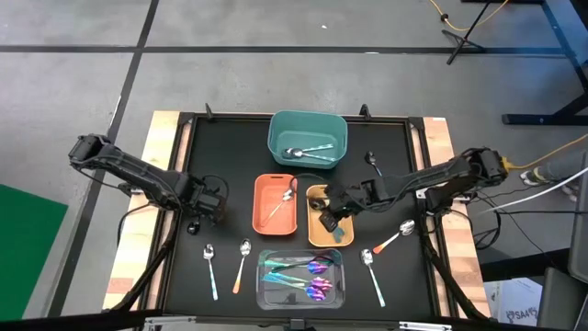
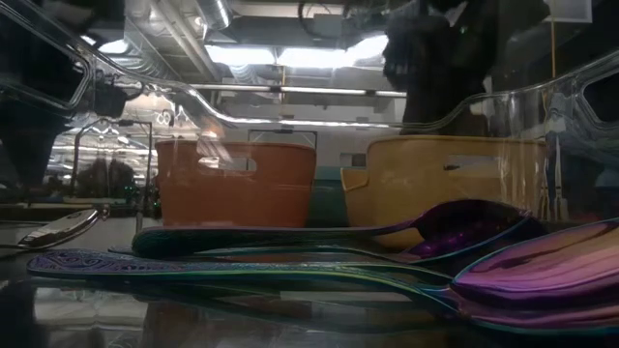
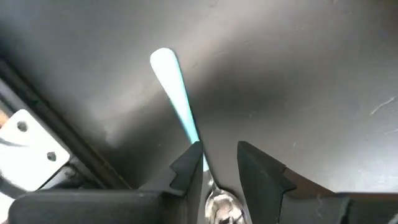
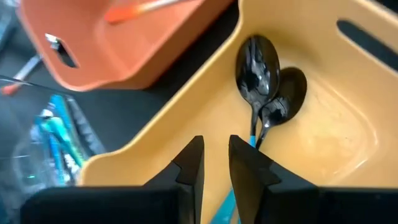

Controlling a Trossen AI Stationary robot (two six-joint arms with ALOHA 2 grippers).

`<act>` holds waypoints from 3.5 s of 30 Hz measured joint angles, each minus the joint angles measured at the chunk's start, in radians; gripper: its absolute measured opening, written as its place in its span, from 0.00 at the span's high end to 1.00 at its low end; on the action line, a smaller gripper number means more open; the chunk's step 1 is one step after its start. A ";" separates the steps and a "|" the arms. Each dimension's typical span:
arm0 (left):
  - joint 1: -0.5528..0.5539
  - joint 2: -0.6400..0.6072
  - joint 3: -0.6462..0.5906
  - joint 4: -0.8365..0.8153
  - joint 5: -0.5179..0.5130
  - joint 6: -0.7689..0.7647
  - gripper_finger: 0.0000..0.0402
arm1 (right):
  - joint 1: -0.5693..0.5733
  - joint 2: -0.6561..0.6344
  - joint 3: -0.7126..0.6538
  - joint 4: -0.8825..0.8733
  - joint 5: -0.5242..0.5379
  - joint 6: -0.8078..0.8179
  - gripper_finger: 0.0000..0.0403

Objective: Sort silverware by color (type)
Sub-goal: Put the light blue spoon into the yellow bin

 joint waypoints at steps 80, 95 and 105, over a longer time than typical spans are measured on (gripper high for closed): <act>0.000 0.106 -0.149 0.169 0.116 0.167 0.98 | 0.000 -0.165 0.000 -0.043 -0.149 -0.214 0.84; 0.001 0.108 0.000 0.147 -0.007 0.114 1.00 | 0.000 -0.370 0.000 -0.249 -0.102 -0.236 0.84; 0.000 0.106 0.252 0.058 -0.243 0.231 1.00 | 0.000 -0.470 0.000 -0.373 -0.027 -0.238 0.84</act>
